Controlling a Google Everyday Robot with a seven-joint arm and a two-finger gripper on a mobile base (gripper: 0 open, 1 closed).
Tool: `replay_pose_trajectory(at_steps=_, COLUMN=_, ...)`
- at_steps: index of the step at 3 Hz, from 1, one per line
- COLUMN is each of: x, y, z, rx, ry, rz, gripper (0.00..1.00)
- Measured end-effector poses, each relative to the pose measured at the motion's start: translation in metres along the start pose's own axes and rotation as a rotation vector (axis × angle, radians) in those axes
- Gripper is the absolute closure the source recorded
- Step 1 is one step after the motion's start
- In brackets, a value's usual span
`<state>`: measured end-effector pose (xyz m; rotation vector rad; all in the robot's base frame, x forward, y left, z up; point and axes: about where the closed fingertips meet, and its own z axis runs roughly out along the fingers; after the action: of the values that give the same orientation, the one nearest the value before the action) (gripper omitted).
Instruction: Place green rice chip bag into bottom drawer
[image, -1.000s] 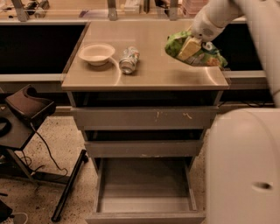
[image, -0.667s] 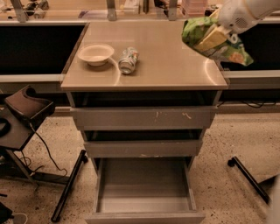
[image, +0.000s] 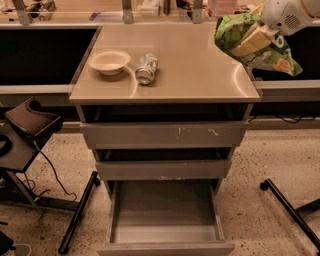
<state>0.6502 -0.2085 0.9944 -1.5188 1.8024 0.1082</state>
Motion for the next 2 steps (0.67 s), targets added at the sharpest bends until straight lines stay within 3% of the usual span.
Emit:
replay_pose_trajectory(at_steps=1, x=0.002, y=0.021, z=0.011, rx=-0.027, ry=0.000, rz=-0.014, gripper=1.00)
replay_pose_trajectory(at_steps=2, x=-0.026, y=0.060, z=-0.012, rx=0.021, ry=-0.083, rz=-0.064, gripper=1.00)
